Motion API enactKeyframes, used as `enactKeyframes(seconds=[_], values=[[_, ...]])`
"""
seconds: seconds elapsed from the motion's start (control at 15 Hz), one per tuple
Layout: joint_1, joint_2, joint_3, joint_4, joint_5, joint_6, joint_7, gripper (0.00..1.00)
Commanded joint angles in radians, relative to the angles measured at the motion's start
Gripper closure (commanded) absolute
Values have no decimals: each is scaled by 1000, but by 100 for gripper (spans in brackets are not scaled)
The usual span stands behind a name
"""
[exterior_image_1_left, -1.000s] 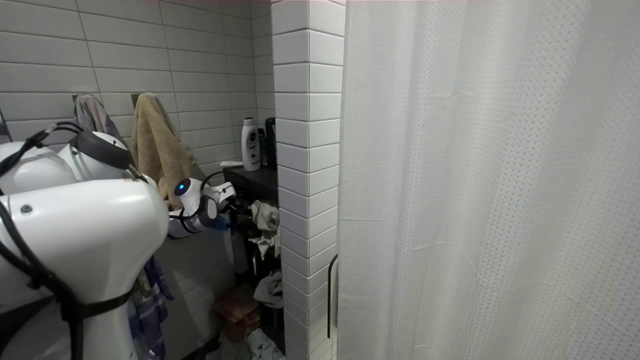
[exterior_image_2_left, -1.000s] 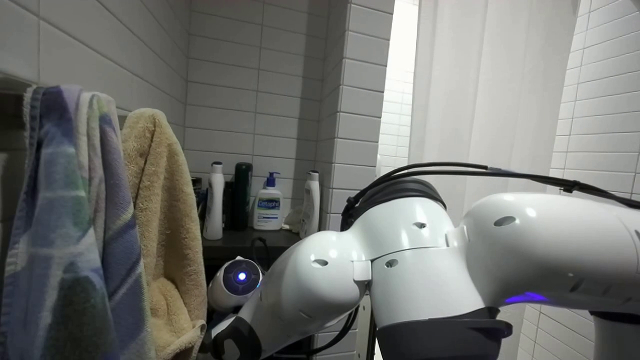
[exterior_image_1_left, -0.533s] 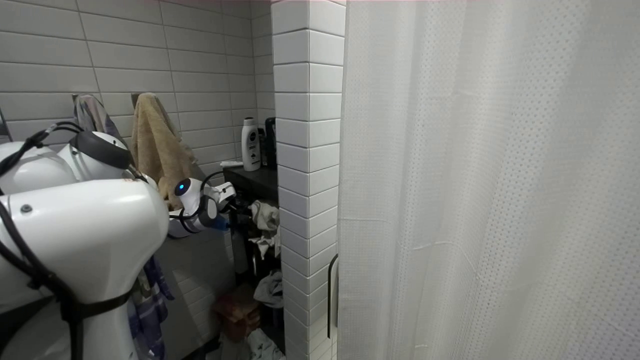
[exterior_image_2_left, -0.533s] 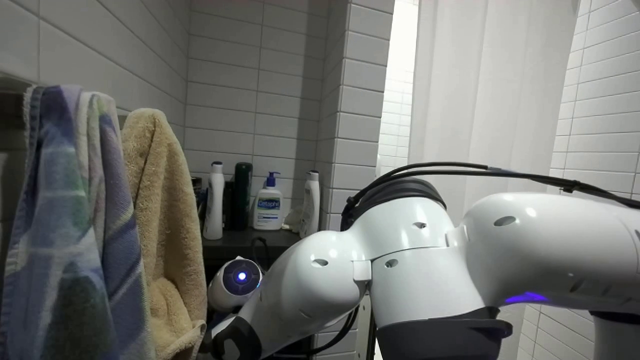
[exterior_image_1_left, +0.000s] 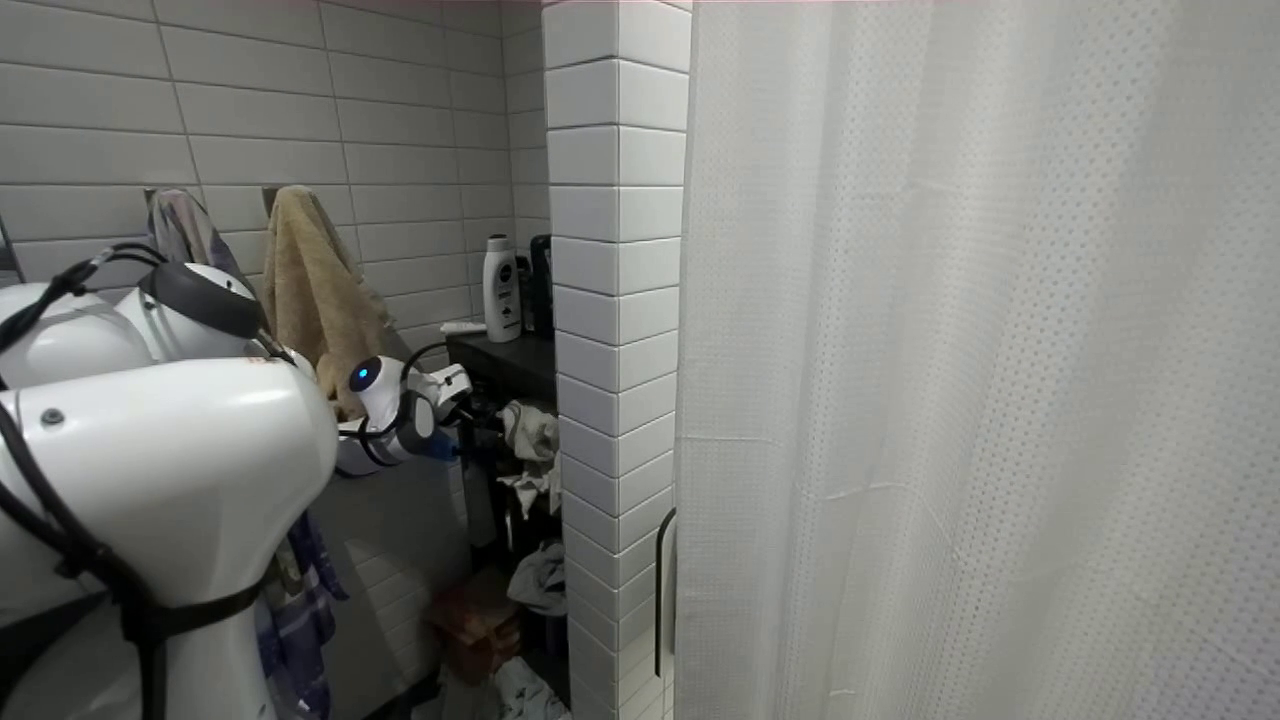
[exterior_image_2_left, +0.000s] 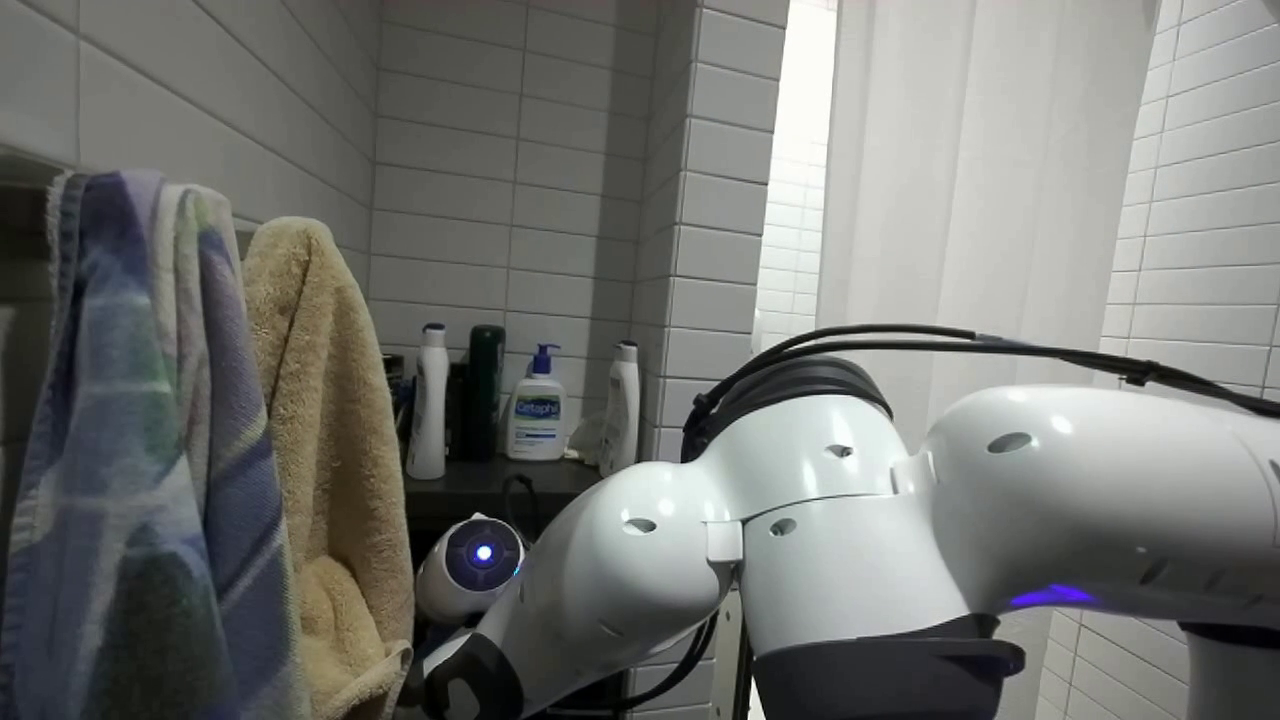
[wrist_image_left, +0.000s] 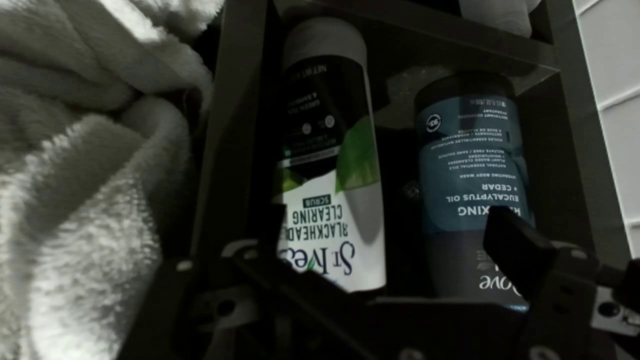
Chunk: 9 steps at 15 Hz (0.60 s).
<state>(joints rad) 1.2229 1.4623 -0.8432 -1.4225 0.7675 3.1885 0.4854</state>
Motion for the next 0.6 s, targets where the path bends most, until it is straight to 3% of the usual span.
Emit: enactKeyframes(seconds=[0.0,0.33,0.53], values=[[0,0,0,0,0,0,0,0],[-32,-29,81,52,-22,35,-55,0],[-22,-7,81,81,-20,26,-59,0]])
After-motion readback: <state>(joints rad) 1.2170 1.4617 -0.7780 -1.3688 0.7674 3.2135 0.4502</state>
